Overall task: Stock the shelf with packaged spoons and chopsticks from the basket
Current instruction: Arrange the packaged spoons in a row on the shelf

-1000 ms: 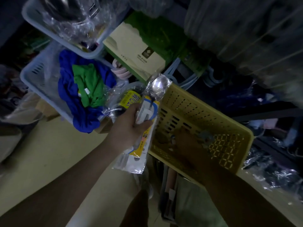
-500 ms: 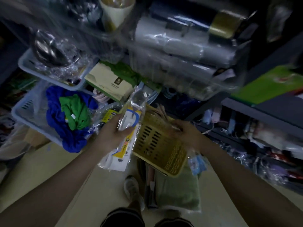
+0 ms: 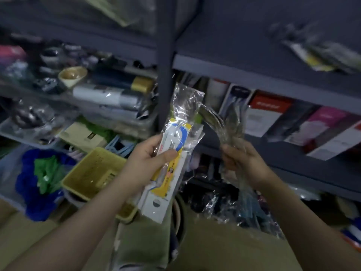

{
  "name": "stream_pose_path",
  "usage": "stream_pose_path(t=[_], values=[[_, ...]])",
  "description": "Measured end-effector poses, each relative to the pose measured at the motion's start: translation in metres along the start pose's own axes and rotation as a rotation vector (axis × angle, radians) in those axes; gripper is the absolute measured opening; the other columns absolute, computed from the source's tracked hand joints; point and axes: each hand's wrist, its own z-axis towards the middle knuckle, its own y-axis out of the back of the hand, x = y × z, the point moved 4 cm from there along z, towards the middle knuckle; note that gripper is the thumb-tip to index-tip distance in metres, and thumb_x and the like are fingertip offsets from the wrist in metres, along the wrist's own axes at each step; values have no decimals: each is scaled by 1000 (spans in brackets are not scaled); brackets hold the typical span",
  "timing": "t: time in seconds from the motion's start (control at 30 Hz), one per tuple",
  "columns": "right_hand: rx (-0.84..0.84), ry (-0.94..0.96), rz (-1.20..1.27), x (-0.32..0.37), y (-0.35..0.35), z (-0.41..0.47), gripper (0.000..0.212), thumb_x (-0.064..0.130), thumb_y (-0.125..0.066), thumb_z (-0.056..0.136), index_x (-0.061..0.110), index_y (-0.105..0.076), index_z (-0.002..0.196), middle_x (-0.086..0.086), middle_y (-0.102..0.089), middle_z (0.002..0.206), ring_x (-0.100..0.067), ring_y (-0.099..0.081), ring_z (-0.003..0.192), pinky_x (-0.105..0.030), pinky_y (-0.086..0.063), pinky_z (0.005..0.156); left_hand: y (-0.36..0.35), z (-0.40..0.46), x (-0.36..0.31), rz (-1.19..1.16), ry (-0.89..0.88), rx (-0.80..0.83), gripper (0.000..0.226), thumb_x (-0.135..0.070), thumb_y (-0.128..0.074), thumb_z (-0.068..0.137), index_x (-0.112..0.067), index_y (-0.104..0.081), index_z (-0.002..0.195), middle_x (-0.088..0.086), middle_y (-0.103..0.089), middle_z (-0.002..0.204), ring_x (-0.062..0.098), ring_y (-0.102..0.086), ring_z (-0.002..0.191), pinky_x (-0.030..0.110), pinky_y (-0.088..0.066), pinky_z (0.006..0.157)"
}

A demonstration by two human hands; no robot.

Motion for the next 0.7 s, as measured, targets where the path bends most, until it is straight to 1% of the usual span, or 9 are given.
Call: stream_pose_path(t=[0.07, 0.2, 0.3, 0.37, 0.5, 0.53, 0.6, 0.67, 0.7], values=[[-19, 41, 13, 24, 39, -19, 22, 11, -55, 89, 17, -46, 70, 11, -35, 52, -3, -30, 44, -15, -24, 42, -47, 10, -22, -67, -28, -72, 12, -16, -64, 80, -25, -66, 88, -4, -56, 44, 19, -46, 33, 24, -42, 42], [-167, 56, -164, 72, 108, -43, 21, 10, -48, 94, 17, -43, 75, 4, -31, 56, -9, -28, 47, -24, -20, 47, -119, 41, -70, -198, -55, -164, 20, -15, -53, 89, -20, -59, 70, -8, -56, 45, 4, -51, 38, 15, -43, 40], [-267, 35, -221, 102, 152, -50, 14, 11, -54, 88, 14, -44, 79, -3, -37, 57, -15, -33, 52, -29, -25, 50, -155, 71, -102, -267, -18, -142, 29, -19, -46, 93, -13, -52, 66, -3, -54, 37, 9, -51, 36, 18, -43, 41], [-329, 24, -234, 119, 176, -52, 8, 14, -58, 85, 13, -50, 86, -4, -44, 61, -17, -41, 55, -29, -31, 51, -175, 88, -120, -358, 53, -85, 31, -14, -40, 92, -8, -56, 66, 2, -57, 40, 14, -55, 37, 20, -48, 42], [-335, 48, -166, 157, 199, -47, 11, 1, -54, 87, 10, -51, 81, -9, -47, 59, -11, -50, 33, -16, -40, 37, -208, 116, -155, -318, 46, 20, 39, -5, -31, 86, -1, -46, 51, 5, -53, 45, 13, -53, 40, 14, -44, 37], [-349, 56, -158, 165, 203, -43, 8, 0, -55, 86, 7, -53, 85, -10, -50, 62, -10, -53, 34, -16, -43, 38, -215, 123, -162, -307, 43, 34, 45, -3, -29, 87, 0, -47, 46, 4, -53, 42, 12, -53, 38, 14, -43, 35], [-423, 94, -227, 177, 218, -28, 25, 3, -63, 80, 2, -55, 103, -15, -61, 78, -17, -63, 56, -26, -54, 55, -225, 141, -169, -286, 49, 43, 54, 2, -29, 83, -4, -55, 36, 2, -58, 39, 13, -56, 37, 16, -46, 37], [-493, 104, -350, 186, 236, -13, 40, 7, -66, 75, 5, -53, 112, -20, -66, 98, -29, -65, 80, -40, -55, 73, -231, 161, -169, -240, 53, -6, 45, 5, -33, 76, -5, -59, 40, 7, -64, 50, 22, -62, 53, 23, -53, 54], [-528, 106, -423, 190, 247, -4, 40, 9, -64, 75, 6, -51, 113, -20, -65, 103, -32, -65, 86, -41, -55, 75, -232, 174, -168, -208, 57, -37, 41, 5, -35, 73, -5, -60, 43, 9, -65, 54, 27, -61, 62, 29, -52, 65]])
